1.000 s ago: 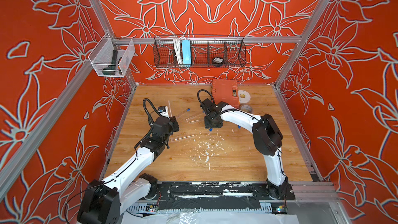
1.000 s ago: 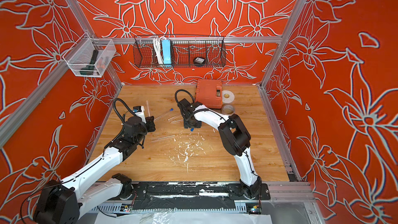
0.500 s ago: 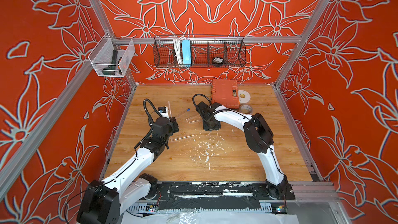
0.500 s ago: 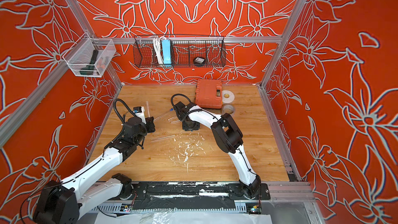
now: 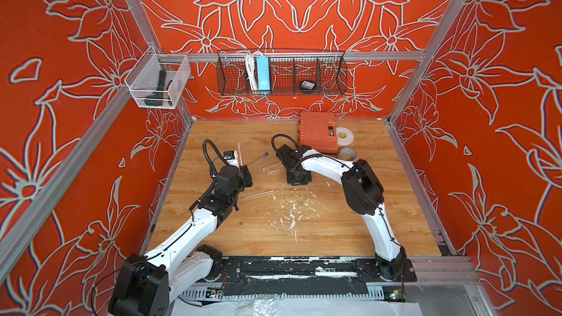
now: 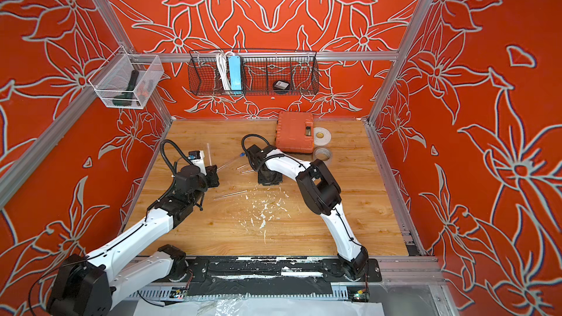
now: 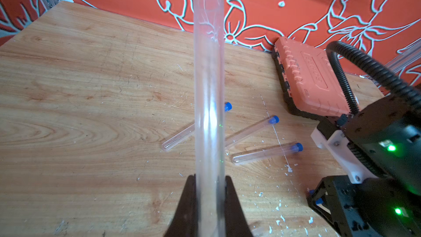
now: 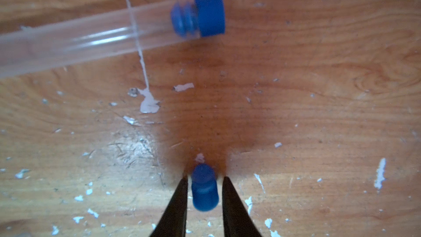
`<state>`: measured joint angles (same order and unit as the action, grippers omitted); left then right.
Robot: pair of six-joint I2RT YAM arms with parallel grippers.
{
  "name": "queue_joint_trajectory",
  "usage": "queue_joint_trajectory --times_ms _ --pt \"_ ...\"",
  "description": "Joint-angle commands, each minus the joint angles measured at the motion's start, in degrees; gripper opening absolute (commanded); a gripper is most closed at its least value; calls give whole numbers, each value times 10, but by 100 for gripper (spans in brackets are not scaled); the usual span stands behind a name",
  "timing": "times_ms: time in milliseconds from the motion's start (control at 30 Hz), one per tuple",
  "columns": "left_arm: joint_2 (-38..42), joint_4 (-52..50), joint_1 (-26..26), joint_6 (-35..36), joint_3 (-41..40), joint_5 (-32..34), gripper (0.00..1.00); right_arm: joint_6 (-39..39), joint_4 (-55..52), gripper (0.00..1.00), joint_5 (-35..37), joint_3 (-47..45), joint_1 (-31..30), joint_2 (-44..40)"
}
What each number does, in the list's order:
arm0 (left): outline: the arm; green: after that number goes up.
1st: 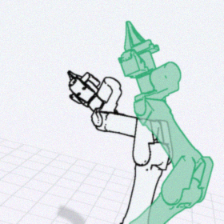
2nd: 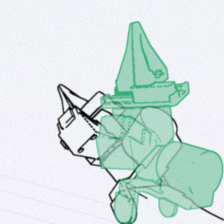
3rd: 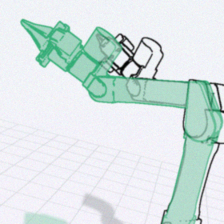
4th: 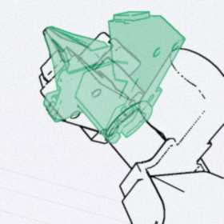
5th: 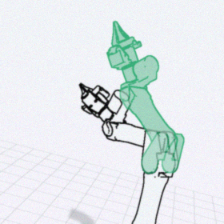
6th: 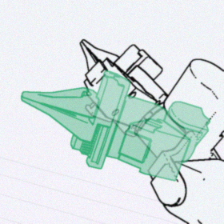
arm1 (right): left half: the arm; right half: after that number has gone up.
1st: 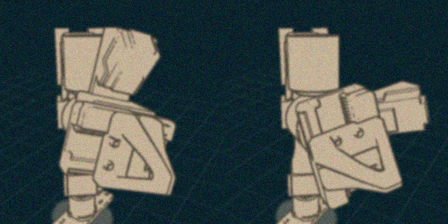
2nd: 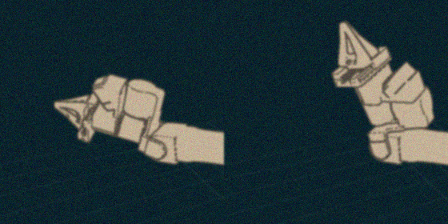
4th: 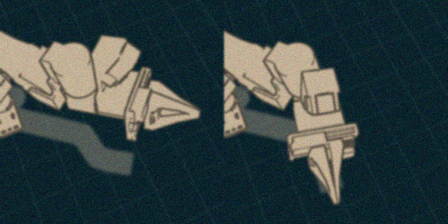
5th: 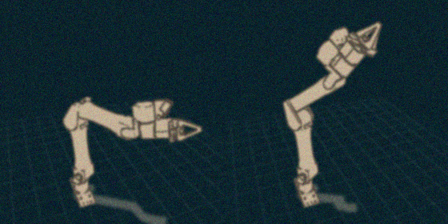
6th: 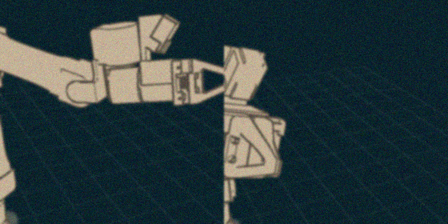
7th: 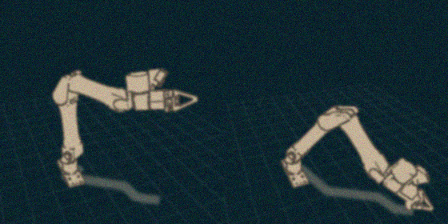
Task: Insert stoppers into test tubes
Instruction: Pick up the stopper from the center of the board.
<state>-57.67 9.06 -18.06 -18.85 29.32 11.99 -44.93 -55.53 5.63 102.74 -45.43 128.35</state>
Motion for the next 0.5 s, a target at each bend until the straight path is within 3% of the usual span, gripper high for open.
queue_joint_trajectory --times_ms 0,467 --pt "5 8 0 4 -2 9 0 -2 -17 27 11 11 -4 15" --pt "5 1 0 15 -1 13 0 36 8 21 -28 0 0 13"
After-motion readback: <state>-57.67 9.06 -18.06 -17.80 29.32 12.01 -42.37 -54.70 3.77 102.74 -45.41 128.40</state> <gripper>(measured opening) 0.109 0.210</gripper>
